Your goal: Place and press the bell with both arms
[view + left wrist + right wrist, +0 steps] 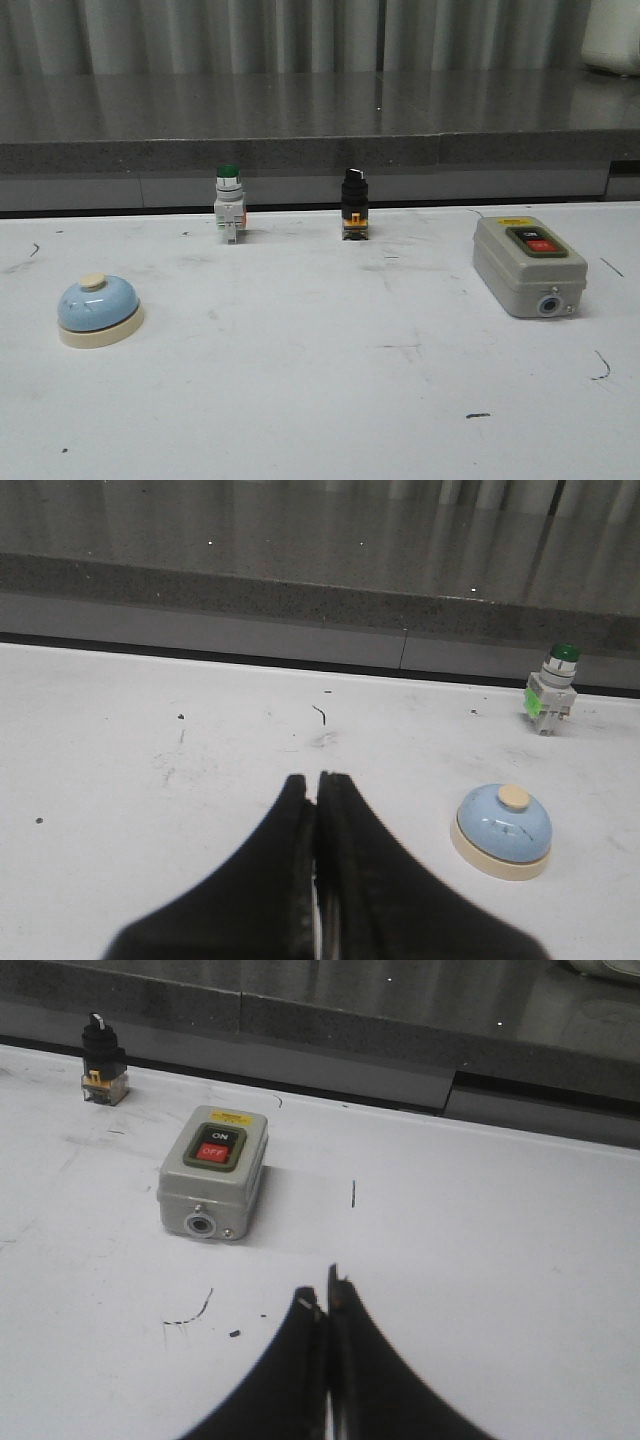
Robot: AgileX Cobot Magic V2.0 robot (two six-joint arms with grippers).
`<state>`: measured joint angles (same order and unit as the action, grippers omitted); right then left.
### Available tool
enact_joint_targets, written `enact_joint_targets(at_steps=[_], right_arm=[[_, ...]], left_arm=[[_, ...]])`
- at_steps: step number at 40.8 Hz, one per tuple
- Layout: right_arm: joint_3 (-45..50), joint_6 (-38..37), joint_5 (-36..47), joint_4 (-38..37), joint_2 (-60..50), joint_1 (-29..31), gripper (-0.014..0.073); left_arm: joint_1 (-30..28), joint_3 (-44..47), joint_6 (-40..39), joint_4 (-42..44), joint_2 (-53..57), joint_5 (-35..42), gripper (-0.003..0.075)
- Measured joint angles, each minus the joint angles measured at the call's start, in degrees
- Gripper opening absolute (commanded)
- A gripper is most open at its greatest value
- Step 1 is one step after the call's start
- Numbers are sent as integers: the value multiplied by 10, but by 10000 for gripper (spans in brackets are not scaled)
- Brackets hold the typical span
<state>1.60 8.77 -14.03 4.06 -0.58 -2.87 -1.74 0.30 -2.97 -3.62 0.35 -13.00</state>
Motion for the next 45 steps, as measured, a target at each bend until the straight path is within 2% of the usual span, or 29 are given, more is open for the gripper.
enact_joint_targets(at_steps=[45], right_arm=[[0,0,0,0,0,0,-59]], left_arm=[[0,0,0,-1,0,17,-20]])
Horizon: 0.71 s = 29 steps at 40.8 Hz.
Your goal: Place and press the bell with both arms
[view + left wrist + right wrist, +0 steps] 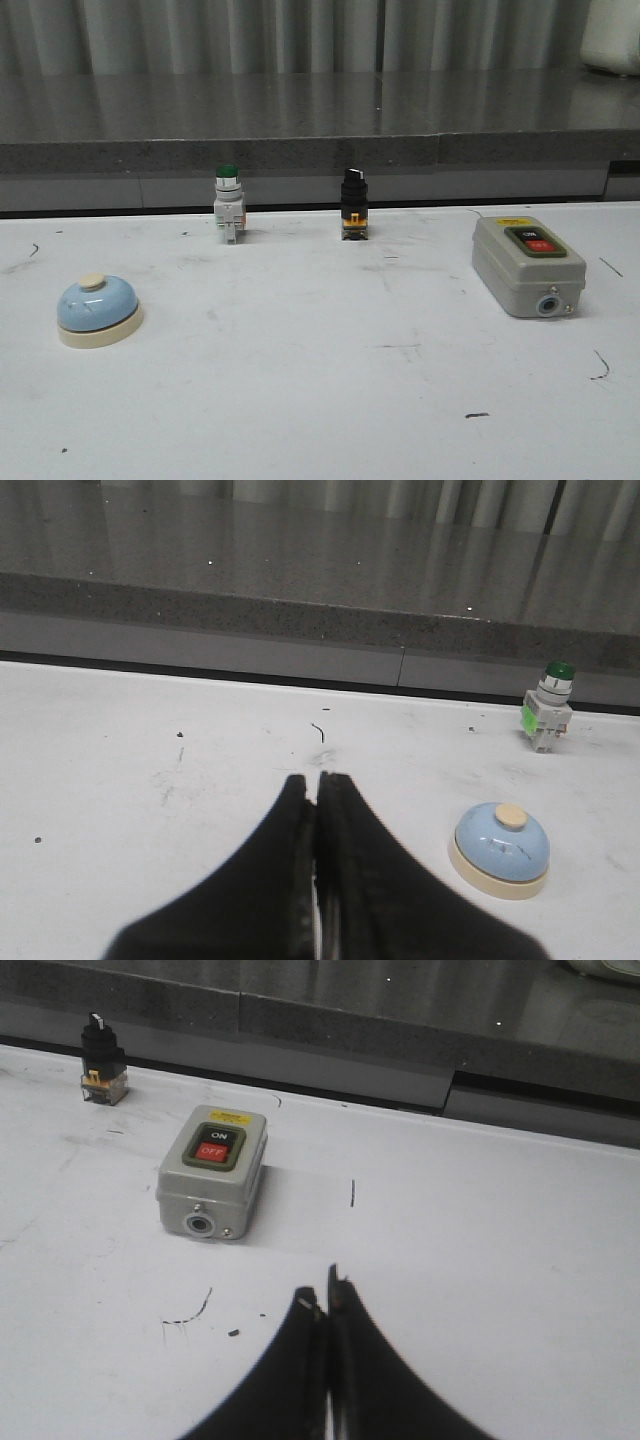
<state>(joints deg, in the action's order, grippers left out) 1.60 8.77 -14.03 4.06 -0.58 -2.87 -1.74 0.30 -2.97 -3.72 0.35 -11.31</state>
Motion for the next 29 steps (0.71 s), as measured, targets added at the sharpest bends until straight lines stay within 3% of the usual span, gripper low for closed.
enact_joint_targets(at_steps=[9,19,24,29], right_arm=[[0,0,0,0,0,0,-59],[-10,0,40,9,0,0,-59],[-86,0,17,14,0,0,-59],[-192,0,-15,30,30,0,-59]], left_arm=[[0,0,0,-6,0,7,-20],[0,-5,0,-11,0,154,-20],[0,-64,0,-12,0,130,-20],[0,-168,0,-5,-39,54,-20]])
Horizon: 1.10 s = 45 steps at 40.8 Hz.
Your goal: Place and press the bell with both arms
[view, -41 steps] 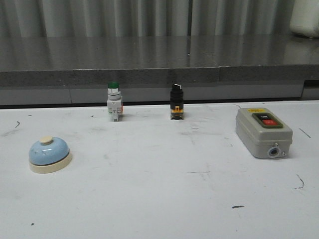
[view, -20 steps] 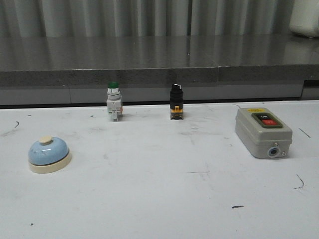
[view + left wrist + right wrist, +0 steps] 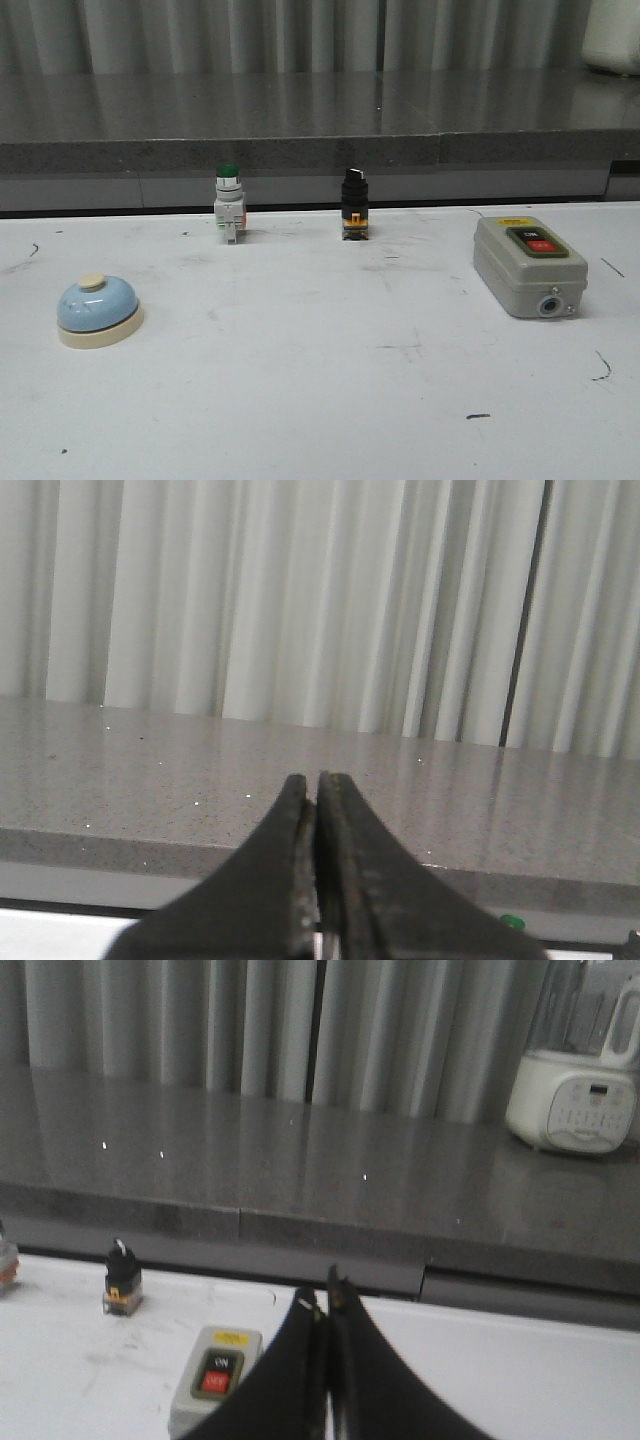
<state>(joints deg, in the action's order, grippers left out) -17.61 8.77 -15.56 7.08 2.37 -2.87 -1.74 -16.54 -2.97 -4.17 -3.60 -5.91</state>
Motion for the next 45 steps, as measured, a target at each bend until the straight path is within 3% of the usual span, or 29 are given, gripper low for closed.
enact_joint_targets(at_steps=[8,17,19,23,29,32,45], right_arm=[[-89,0,-59,35,117,0,-59],[-96,0,-87,46,145,0,-59],[-96,0,-88,46,145,0,-59],[-96,0,-89,46,145,0,-59],[-96,0,-89,47,145,0,-59],[-96,0,-90,47,145,0,-59],[-96,0,-92,47,145,0,-59]], left_arm=[[0,-93,0,3,-106,-121,-20],[0,-102,0,3,-126,-150,-16],[0,-103,0,3,-126,-151,13],[0,-104,0,3,-126,-152,181],[0,-104,0,4,-126,-152,594],[0,-104,0,4,-126,-152,682],[6,-105,0,-25,-166,-142,622]])
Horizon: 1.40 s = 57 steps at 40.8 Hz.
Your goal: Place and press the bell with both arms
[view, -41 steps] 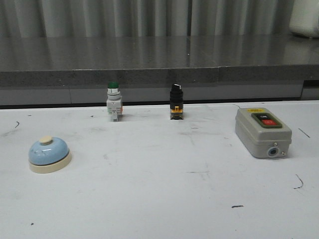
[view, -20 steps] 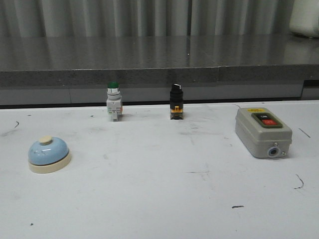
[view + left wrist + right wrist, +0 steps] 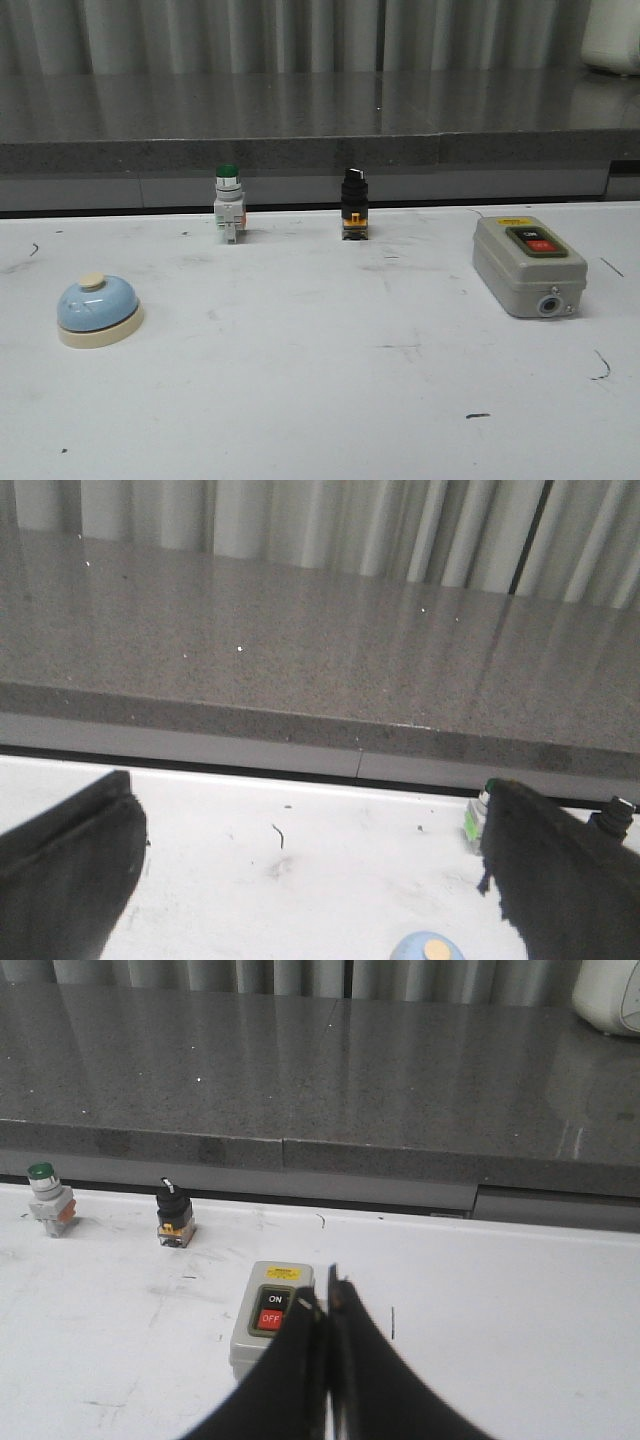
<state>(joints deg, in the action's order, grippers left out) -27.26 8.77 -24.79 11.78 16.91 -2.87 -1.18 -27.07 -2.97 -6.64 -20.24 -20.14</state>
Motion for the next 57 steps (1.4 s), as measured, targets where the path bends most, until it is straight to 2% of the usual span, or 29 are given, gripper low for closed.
enact_joint_targets(at_steps=[9,18,24,40,57], right_arm=[[0,0,-1,0,0,0,-59],[0,0,-1,0,0,0,-59],[0,0,-1,0,0,0,-59],[0,0,-1,0,0,0,-59],[0,0,-1,0,0,0,-59]], left_arm=[[59,-27,5,-13,-146,-6,619],[149,-105,38,-14,-317,-69,619],[188,-163,43,-14,-453,-100,619],[197,-296,44,-4,-724,-132,620],[199,-369,44,27,-852,-154,619]])
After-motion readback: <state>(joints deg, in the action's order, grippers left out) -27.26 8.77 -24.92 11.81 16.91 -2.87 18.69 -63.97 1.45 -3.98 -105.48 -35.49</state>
